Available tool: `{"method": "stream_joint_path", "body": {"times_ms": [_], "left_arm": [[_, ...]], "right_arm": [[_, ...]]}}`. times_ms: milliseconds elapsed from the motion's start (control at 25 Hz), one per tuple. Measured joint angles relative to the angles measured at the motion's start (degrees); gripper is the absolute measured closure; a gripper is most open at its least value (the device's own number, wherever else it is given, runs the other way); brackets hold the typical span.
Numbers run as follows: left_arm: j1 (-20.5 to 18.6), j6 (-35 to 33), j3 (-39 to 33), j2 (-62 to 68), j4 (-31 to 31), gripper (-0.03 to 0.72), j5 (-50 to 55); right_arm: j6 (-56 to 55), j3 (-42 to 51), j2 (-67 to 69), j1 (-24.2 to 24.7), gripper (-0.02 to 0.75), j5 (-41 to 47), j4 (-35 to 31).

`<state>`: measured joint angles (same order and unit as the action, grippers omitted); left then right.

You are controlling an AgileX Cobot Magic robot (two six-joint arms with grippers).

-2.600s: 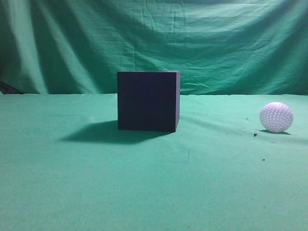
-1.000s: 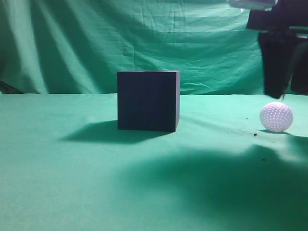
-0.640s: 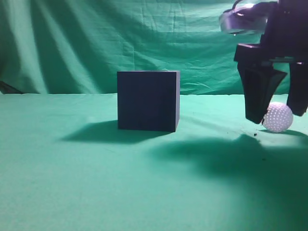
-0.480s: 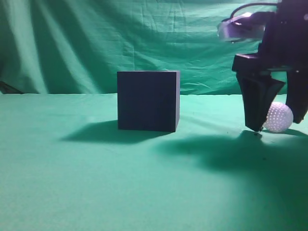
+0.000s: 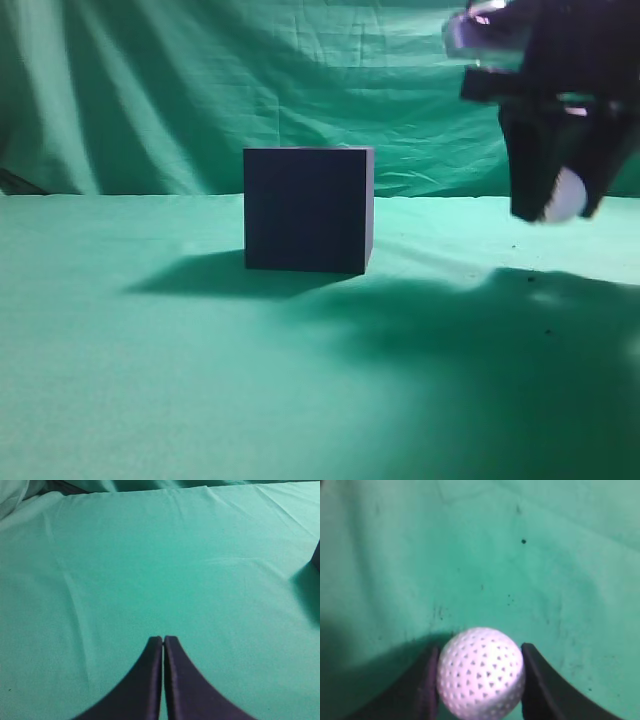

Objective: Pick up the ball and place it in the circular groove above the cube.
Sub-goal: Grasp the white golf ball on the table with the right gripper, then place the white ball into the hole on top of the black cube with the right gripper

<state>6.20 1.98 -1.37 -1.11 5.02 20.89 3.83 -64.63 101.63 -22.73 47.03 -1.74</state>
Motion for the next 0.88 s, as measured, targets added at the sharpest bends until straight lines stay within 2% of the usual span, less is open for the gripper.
{"method": "stream_joint_path", "body": {"times_ms": [120, 240, 360, 400, 560, 880], "left_arm": [[0.0, 0.0, 0.0, 0.0, 0.0, 0.688, 0.0], [0.0, 0.0, 0.0, 0.0, 0.0, 0.688, 0.0], [0.0, 0.0, 0.0, 0.0, 0.0, 0.688, 0.0], [0.0, 0.0, 0.0, 0.0, 0.0, 0.688, 0.0], [0.0, 0.0, 0.0, 0.0, 0.0, 0.688, 0.0], [0.0, 0.0, 0.0, 0.0, 0.0, 0.688, 0.0]], "right_arm": [[-0.54, -4.8, -2.0, -0.59, 0.43, 3.17, -1.11], [-0.63, -9.47, -4.47, -3.29, 0.43, 4.24, -2.62], [-0.63, -13.17, -5.22, -8.57, 0.43, 4.23, -3.65], [-0.63, -13.17, -5.22, -8.57, 0.43, 4.23, -3.65], [-0.63, -14.26, -4.54, -15.54, 0.43, -0.93, -4.29], [-0.34, -14.26, 1.39, -16.47, 0.43, -6.47, -3.07]]}}
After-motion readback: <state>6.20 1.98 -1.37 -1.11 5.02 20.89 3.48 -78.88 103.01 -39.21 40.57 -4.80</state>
